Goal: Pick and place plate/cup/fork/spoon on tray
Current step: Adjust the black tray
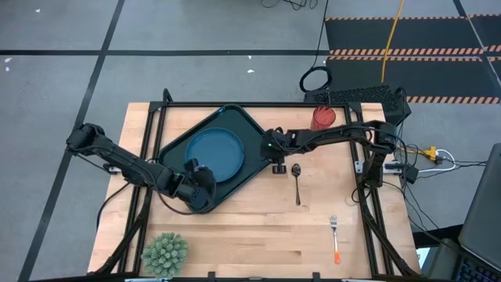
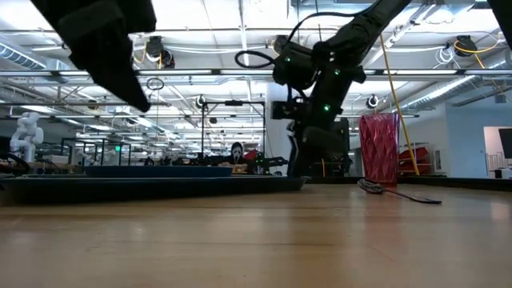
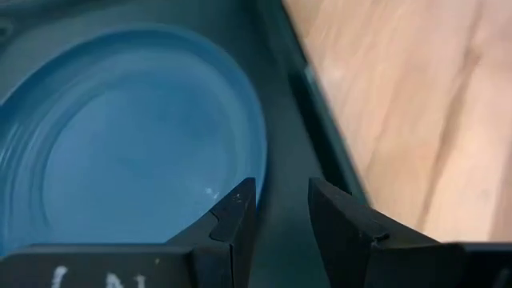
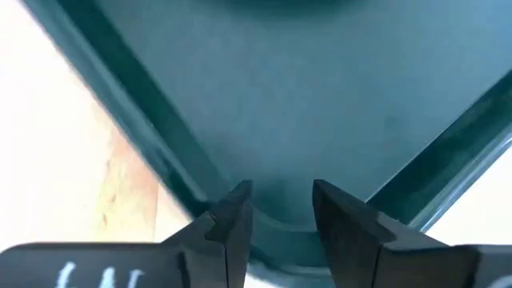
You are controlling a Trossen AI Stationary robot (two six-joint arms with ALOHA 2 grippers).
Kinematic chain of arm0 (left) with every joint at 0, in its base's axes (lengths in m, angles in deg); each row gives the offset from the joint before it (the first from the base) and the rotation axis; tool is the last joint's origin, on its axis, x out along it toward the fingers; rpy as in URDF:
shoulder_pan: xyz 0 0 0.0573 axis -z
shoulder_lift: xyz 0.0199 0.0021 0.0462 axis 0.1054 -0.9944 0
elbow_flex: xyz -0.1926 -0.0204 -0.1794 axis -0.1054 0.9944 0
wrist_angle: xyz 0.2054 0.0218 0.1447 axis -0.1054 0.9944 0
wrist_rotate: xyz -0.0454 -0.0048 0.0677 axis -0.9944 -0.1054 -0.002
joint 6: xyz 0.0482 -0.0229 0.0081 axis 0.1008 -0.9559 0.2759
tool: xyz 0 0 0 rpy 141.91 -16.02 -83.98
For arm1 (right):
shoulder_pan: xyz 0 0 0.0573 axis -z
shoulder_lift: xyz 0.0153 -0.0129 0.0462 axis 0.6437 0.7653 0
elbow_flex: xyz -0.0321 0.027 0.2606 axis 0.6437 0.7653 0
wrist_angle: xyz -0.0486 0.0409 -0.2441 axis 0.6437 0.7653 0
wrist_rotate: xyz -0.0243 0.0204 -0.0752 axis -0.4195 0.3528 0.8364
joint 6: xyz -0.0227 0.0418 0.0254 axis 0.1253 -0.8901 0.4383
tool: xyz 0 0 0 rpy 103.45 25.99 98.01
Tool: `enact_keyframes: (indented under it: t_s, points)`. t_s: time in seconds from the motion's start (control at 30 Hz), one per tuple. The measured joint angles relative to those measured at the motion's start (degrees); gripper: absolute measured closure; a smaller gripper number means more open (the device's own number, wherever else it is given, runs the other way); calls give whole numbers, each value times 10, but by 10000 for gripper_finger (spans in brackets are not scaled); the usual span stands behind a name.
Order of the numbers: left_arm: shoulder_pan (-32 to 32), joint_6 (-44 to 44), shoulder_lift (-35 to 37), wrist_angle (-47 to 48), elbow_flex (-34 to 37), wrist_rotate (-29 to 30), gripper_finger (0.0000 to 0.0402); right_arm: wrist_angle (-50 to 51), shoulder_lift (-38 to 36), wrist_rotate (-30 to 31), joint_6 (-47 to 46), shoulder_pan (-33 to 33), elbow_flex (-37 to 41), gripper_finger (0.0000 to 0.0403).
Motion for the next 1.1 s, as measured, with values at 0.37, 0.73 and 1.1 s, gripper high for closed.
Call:
enact_keyframes:
  t_s: [0.37, 0.73, 1.1]
  points:
    - [0, -99, 0, 22, 66, -1, 282, 3, 0, 0, -14, 0, 5, 277]
    - [1, -100, 0, 32, 69, -17, 282, 75, -1, 0, -74, -10, 5, 277]
    - [11, -122, 0, 62, 69, -17, 282, 125, -2, 2, -191, -36, 5, 277]
